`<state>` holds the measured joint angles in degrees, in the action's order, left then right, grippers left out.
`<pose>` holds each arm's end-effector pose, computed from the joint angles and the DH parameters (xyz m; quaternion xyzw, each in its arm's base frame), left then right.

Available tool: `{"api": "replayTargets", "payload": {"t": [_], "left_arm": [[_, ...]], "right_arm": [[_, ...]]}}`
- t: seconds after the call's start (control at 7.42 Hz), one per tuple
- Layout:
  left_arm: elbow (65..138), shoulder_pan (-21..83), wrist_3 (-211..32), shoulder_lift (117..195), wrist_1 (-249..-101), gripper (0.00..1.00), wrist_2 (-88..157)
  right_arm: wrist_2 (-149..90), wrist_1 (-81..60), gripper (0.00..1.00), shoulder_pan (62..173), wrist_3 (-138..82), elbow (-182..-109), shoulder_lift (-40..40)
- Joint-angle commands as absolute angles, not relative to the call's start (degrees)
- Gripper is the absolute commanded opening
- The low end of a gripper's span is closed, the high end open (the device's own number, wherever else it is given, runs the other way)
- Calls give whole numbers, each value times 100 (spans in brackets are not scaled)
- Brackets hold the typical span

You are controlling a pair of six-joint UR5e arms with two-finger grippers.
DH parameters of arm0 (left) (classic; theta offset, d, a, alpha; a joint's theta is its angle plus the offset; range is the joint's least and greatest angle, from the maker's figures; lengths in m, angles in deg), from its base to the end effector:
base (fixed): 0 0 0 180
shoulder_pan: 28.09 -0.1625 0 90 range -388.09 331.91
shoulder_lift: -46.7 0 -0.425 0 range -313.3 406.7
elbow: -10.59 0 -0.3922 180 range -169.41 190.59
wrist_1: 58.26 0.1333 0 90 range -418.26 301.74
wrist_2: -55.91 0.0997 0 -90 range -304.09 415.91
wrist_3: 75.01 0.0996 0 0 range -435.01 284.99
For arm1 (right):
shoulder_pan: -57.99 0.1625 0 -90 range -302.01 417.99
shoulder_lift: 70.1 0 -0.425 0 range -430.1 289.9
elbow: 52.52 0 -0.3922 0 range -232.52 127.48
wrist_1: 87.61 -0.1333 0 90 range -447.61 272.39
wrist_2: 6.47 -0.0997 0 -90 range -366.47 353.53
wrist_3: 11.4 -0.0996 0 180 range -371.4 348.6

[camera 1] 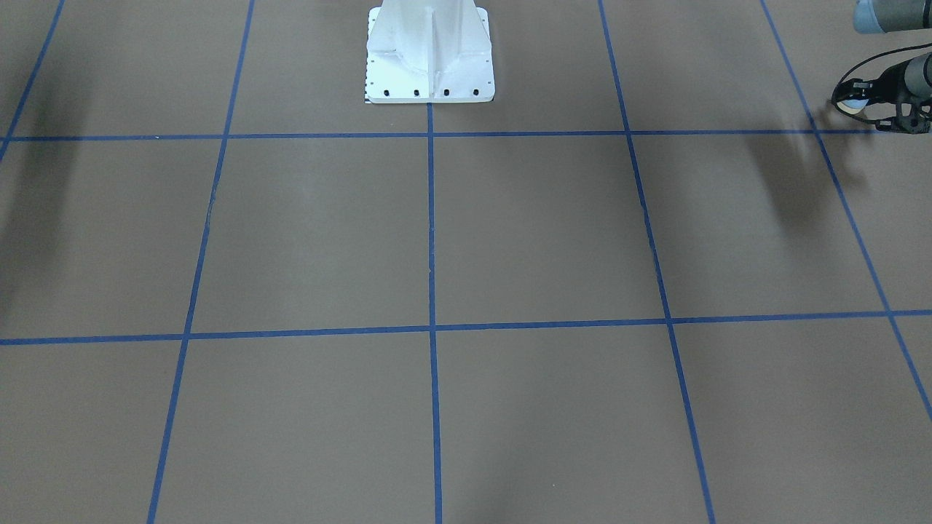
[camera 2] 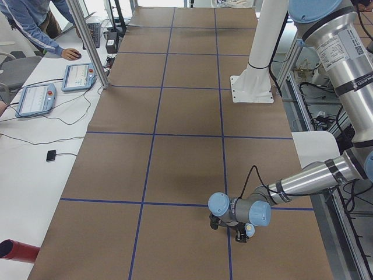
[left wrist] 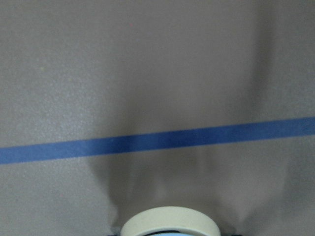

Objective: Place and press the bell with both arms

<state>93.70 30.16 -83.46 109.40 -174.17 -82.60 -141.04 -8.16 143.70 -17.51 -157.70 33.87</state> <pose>0.0651 -0.2168 0.8402 -0.2026 0.3622 0.1546 0.8966 0.0332 -0.4052 0.6158 0.0602 -0.3843 -0.0242 0.9209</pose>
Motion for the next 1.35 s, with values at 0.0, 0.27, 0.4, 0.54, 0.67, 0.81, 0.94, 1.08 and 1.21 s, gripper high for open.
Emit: {"api": "replayTargets", "payload": {"t": [0.0,0.27,0.4,0.54,0.67,0.81,0.94,1.08,1.21], "left_arm": [[9478,3010,-8388,10937,-17454,0,-8278],[10012,3001,-8406,10867,-17219,0,-8313],[10468,3001,-8406,10841,-16764,0,-8296],[10838,2992,-8398,10901,-16394,0,-8287],[11216,2975,-8397,10972,-16130,0,-8287],[11454,2983,-8397,11320,-15683,0,-8278],[11683,2983,-8415,11750,-15165,0,-8270],[12042,2975,-8415,12303,-14325,0,-8261],[12281,2983,-8424,13143,-13159,0,-8243]], "right_arm": [[-14104,-816,100,14359,-1764,-15764,3396],[-14112,-816,100,14350,-1764,-15755,3396],[-14112,-816,100,14350,-1764,-15755,3396],[-14112,-816,100,14350,-1772,-15747,3405],[-14130,-824,100,14350,-1764,-15729,3396],[-14139,-833,100,14350,-1772,-15729,3396],[-14139,-851,100,14350,-1764,-15729,3396],[-14130,-1103,100,14350,-1807,-15729,3396],[-14130,-1158,100,14342,-1816,-15729,3396]]}}
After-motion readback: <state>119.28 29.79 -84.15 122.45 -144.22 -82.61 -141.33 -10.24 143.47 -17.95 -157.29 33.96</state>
